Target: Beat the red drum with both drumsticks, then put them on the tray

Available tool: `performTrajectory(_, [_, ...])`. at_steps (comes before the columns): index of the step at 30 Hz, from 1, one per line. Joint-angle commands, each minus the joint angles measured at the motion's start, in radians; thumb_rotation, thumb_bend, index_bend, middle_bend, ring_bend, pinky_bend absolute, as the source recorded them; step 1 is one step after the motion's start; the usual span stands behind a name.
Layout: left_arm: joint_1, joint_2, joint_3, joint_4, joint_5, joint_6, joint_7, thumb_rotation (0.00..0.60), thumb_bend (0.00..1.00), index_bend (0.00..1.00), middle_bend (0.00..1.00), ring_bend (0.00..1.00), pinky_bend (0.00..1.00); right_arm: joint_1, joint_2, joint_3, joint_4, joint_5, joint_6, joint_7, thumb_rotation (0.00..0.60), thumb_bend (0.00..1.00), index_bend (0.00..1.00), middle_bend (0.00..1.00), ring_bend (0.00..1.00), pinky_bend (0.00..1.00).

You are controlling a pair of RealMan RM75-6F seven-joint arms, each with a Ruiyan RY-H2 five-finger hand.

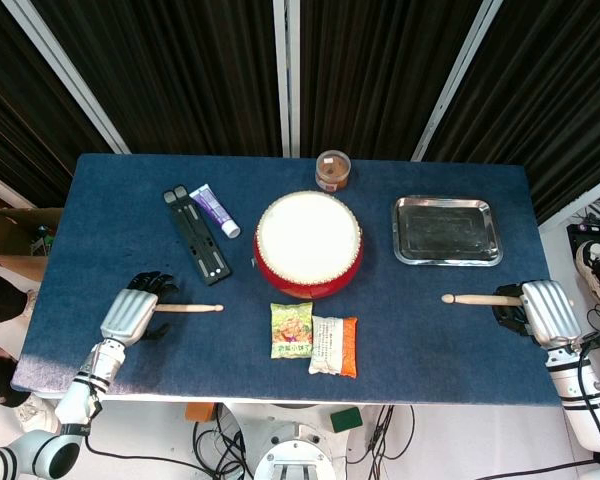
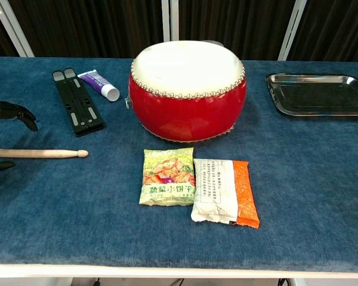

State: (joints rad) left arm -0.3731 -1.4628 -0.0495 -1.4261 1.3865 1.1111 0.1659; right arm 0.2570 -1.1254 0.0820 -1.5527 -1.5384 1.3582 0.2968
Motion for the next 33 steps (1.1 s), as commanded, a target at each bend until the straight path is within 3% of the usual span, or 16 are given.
performTrajectory(1, [-0.006, -0.021, -0.010, 0.018, -0.017, -0.002, 0.014, 0.600, 0.28, 0.35, 0.18, 0.12, 0.14, 0.000, -0.001, 0.000, 0.002, 0.002, -0.001, 0.001, 0.600, 0.76, 1.00, 1.00, 1.00, 0.95])
performTrajectory(8, [-0.012, -0.062, -0.012, 0.041, -0.048, -0.007, 0.050, 0.600, 0.37, 0.42, 0.19, 0.14, 0.15, 0.003, -0.002, 0.002, 0.007, 0.001, -0.001, 0.006, 0.600, 0.76, 1.00, 1.00, 1.00, 0.95])
performTrajectory(25, [-0.046, -0.141, -0.021, 0.095, -0.064, -0.029, 0.053, 0.600, 0.37, 0.46, 0.20, 0.14, 0.15, -0.006, -0.016, -0.004, 0.040, 0.007, 0.003, 0.039, 0.600, 0.76, 1.00, 1.00, 1.00, 0.95])
performTrajectory(30, [-0.040, -0.173, -0.031, 0.142, -0.065, 0.000, 0.031, 0.600, 0.39, 0.57, 0.31, 0.19, 0.15, -0.007, -0.018, -0.004, 0.042, 0.007, 0.004, 0.043, 0.600, 0.76, 1.00, 1.00, 1.00, 0.95])
performTrajectory(33, [-0.015, -0.181, -0.041, 0.160, -0.036, 0.063, -0.085, 0.600, 0.41, 0.62, 0.39, 0.25, 0.19, -0.011, -0.014, -0.004, 0.041, 0.007, 0.009, 0.043, 0.600, 0.76, 1.00, 1.00, 1.00, 0.95])
